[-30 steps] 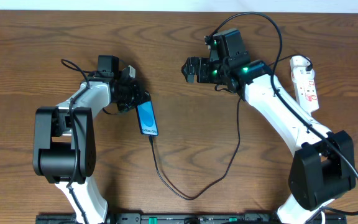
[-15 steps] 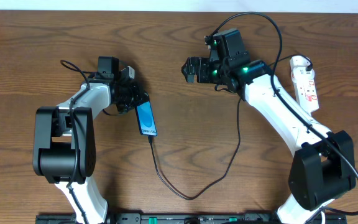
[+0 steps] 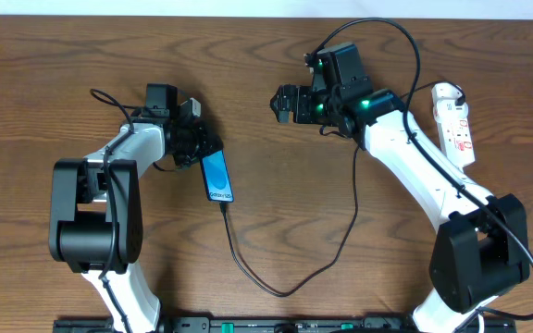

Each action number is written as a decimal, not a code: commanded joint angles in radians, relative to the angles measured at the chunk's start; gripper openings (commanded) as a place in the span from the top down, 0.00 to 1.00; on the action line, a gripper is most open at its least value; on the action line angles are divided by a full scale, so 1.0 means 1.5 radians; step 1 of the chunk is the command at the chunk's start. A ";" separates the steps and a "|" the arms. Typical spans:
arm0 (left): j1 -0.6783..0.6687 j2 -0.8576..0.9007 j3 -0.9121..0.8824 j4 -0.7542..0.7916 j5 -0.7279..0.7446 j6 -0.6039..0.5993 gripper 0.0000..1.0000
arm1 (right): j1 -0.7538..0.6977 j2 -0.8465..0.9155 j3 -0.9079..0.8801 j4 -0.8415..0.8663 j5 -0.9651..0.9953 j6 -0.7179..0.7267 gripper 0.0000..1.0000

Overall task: Plug charger to phone and switch on socket
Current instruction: 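Set the phone flat on the table and open the left gripper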

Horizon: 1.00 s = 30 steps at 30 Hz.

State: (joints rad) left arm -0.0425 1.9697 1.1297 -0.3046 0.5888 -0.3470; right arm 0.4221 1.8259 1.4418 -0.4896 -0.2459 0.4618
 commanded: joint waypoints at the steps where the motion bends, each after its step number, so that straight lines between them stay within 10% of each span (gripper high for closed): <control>1: -0.002 0.005 -0.008 -0.001 -0.017 0.009 0.76 | 0.003 -0.002 0.006 0.000 0.006 -0.010 0.01; 30: -0.002 0.005 -0.008 -0.058 -0.112 0.009 0.46 | 0.003 -0.002 0.006 0.000 0.006 -0.010 0.01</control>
State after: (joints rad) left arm -0.0479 1.9461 1.1419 -0.3618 0.5606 -0.3397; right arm 0.4221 1.8259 1.4418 -0.4896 -0.2459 0.4618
